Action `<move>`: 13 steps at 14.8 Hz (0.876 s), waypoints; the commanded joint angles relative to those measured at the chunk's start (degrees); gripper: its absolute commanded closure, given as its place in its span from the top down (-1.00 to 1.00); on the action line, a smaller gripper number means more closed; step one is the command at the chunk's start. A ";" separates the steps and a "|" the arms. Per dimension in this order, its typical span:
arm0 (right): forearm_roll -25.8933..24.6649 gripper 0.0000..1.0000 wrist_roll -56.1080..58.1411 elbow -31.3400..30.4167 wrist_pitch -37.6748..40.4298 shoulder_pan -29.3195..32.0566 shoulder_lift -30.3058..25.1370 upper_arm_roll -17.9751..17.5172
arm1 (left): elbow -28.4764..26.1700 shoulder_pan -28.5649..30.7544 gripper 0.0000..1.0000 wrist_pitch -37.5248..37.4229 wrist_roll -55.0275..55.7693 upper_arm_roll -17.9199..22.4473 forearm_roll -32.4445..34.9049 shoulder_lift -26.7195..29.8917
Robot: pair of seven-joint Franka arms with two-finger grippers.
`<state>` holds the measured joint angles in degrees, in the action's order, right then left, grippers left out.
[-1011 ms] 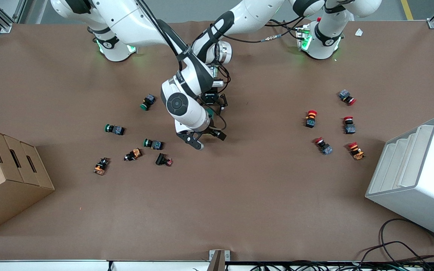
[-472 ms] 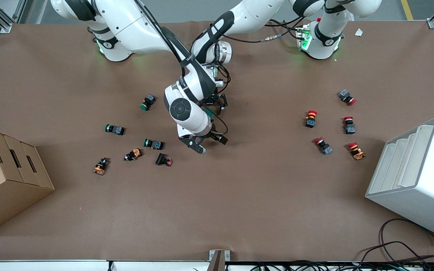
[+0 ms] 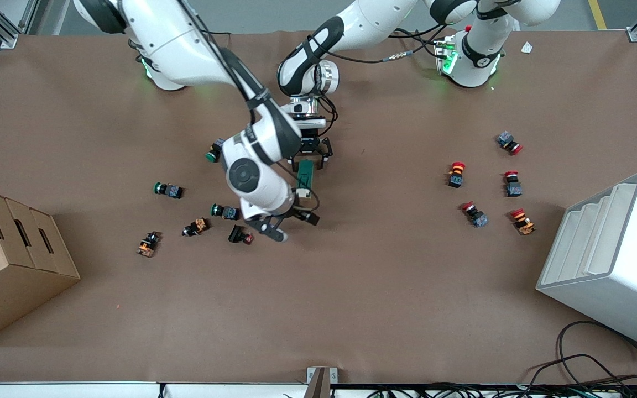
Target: Close load switch with both arms
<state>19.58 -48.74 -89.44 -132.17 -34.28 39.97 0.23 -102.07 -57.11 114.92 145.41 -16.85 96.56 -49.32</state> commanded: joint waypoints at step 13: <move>-18.96 1.00 53.30 12.34 45.40 29.96 -18.17 -0.14 | 10.14 6.83 0.98 2.68 -43.75 -0.02 -39.84 15.20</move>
<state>2.20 1.60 -80.27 -90.91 -7.04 21.59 1.22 -90.45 -52.76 116.95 110.07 -16.82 62.23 -39.20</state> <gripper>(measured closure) 0.000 0.004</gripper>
